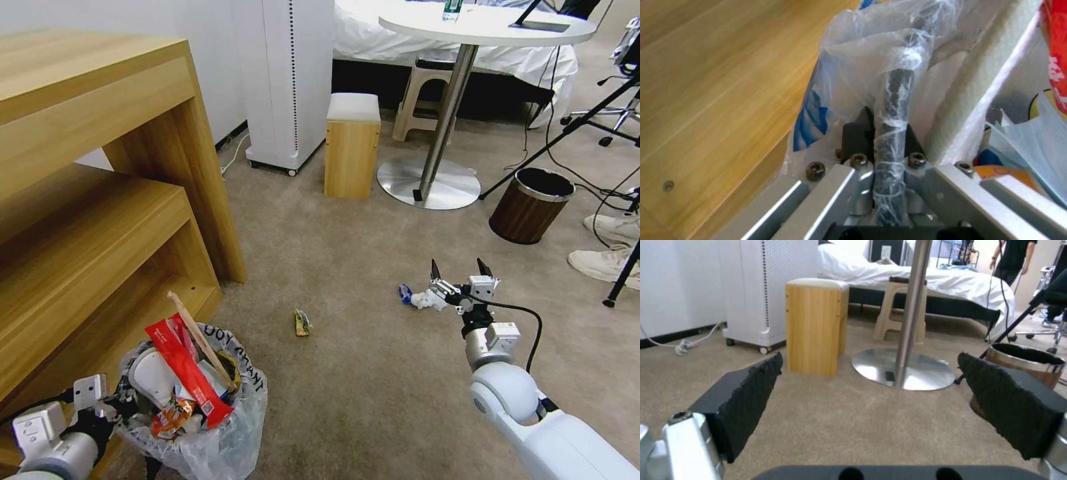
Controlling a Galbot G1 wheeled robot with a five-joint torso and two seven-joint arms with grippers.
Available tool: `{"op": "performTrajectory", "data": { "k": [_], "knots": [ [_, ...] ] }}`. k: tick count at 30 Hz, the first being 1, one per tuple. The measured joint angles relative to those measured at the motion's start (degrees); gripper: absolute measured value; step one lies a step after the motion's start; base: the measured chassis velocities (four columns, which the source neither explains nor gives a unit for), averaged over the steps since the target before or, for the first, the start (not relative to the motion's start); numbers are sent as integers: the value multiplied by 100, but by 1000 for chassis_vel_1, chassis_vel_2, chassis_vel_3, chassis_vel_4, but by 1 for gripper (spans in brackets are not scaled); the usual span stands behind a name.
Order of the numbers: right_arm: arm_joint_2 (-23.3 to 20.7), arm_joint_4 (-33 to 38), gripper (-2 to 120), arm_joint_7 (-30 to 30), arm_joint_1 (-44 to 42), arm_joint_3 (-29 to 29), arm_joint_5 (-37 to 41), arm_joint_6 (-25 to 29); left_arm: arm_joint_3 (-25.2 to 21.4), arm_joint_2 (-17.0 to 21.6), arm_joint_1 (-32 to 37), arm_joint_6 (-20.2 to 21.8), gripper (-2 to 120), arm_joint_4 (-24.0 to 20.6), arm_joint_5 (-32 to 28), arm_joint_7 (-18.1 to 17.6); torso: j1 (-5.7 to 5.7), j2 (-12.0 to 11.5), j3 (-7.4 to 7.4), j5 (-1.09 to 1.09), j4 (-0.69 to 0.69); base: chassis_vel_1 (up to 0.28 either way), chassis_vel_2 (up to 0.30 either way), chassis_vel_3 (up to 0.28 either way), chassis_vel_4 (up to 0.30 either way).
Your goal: Pick up the trash bin and place the garbage on the floor into it.
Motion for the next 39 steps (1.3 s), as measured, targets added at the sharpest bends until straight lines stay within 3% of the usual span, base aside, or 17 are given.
{"op": "performTrajectory", "data": {
  "k": [22, 26, 29, 32, 39],
  "knots": [
    [39, -116, 100, -87, 194, -215, 67, 31, 5, 12, -84, 11, 0, 138, -61, -44, 0, 0, 0, 0, 0, -60, 66, 64, -63],
    [-51, -83, 100, -469, 219, -258, 342, 138, 51, -37, -77, -3, 0, 137, -14, -35, 0, 0, 0, 0, 0, -59, 31, 26, -44],
    [-141, -100, 100, -870, 313, -370, 727, 188, 82, -62, -83, -9, 0, 128, 6, -30, 0, 0, 0, -1, 0, 0, 0, 0, 0],
    [-279, -127, 100, -1640, 506, -590, 1824, 142, 94, -78, -77, -24, 0, 86, 13, -18, 0, 0, -1, -1, -1, 0, 0, 0, 0],
    [-269, -486, 100, -2118, 1245, -1484, 3397, 29, 119, -112, -64, -52, 0, 60, 55, -8, 0, 0, -1, 0, 0, 0, 0, 0, 0]
  ]
}}
